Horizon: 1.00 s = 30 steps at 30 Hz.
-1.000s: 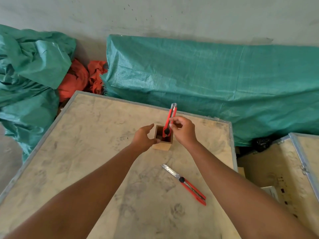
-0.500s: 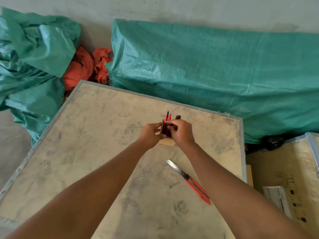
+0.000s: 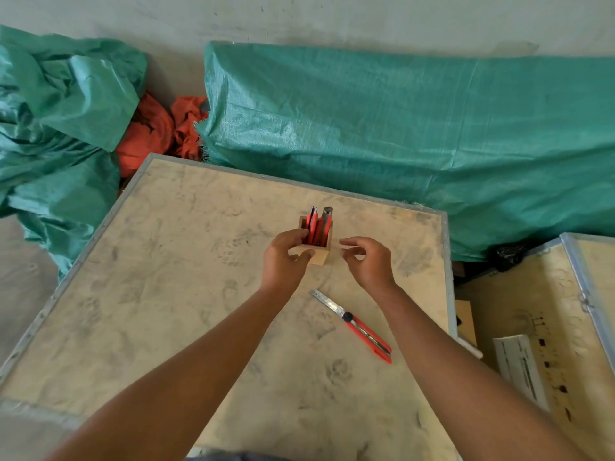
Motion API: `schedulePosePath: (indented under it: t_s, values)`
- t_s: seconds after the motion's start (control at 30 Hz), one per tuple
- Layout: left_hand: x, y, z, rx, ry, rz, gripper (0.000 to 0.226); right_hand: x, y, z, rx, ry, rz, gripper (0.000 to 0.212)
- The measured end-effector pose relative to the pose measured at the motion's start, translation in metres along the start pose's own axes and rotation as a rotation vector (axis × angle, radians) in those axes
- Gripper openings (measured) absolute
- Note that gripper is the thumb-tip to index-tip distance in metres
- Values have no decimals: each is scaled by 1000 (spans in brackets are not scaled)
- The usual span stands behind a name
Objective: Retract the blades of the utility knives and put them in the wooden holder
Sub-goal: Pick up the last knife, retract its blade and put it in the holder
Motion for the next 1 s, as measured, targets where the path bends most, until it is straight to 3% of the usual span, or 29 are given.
schedulePosePath:
  t_s: [0.13,0.3,0.5,0.67,1.0]
  values:
    - [-37,9,-31,102,121,13,35,-38,-46,8,35,127,-198,22]
    - [-55,42,-71,241,246,69,32,-84,-88,-1,-62,299,-270,24]
    - [-57,75,-104,482,360,42,36,-104,-99,-20,-145,397,-221,31]
    - [-58,93,-113,622,409,-26,24,-104,-100,-27,-202,418,-138,33]
    - [-55,94,-106,520,410,-129,24,-100,-105,-29,-83,539,-222,27]
Point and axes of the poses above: each hand's wrist, its own x-axis towards the middle knuckle, its own z-axis out of the back of the hand, y = z × x, the point moved 7 cm from there along x, towards the middle knuckle, and after that the axes turned 4 degrees about -z, right-handed, at the moved point
